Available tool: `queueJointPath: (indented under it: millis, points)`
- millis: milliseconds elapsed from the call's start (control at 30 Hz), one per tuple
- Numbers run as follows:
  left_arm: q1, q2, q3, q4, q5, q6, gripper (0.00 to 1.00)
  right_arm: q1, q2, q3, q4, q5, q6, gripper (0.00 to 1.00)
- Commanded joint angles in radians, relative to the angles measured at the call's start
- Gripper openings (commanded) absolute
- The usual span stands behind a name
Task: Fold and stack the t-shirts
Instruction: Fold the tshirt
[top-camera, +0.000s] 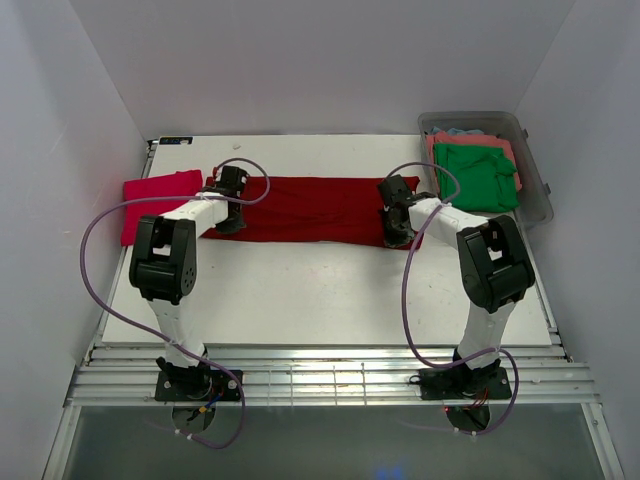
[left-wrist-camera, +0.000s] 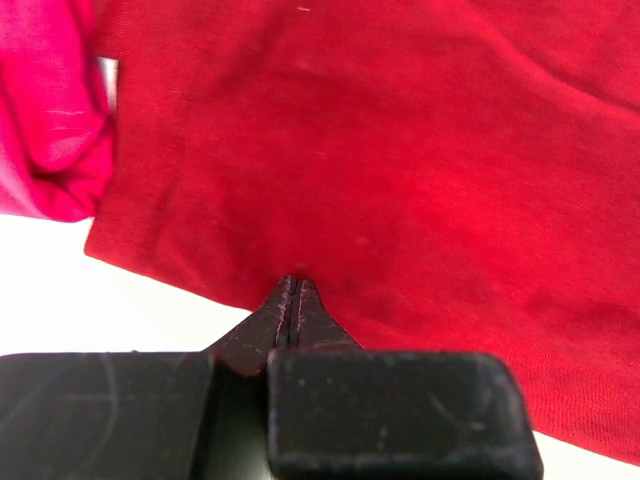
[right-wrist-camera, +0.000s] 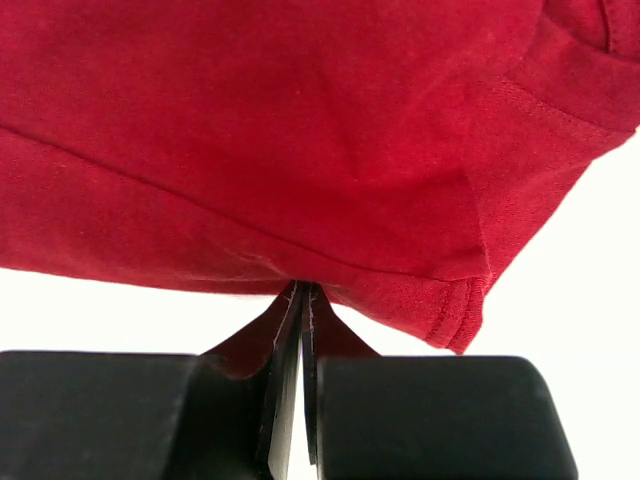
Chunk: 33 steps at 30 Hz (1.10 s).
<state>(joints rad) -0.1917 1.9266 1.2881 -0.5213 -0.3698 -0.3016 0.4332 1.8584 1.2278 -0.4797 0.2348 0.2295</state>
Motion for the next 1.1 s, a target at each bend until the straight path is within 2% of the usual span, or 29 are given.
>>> queueJointPath:
  millis: [0, 167, 300, 800, 967, 1067]
  points:
    - [0.017, -0.003, 0.014, 0.003, -0.04, 0.007, 0.01, 0.004, -0.044, -0.025, -0.008, 0.026, 0.005, 0.08]
    - [0.017, -0.009, -0.015, 0.003, -0.04, 0.004, 0.0, 0.002, -0.131, -0.044, -0.014, 0.006, 0.011, 0.08]
    - [0.018, -0.008, -0.033, -0.016, -0.017, -0.007, 0.0, 0.002, -0.143, -0.031, -0.023, 0.073, 0.01, 0.08]
    - [0.018, -0.023, -0.144, -0.022, 0.008, -0.017, 0.0, -0.036, 0.122, 0.13, -0.06, 0.136, -0.028, 0.08]
    - [0.017, -0.034, -0.168, -0.049, 0.012, -0.027, 0.0, -0.059, 0.125, 0.098, -0.066, 0.17, -0.042, 0.08]
    - [0.011, -0.038, -0.176, -0.085, 0.066, -0.039, 0.0, -0.071, 0.142, 0.108, -0.066, 0.173, -0.047, 0.08]
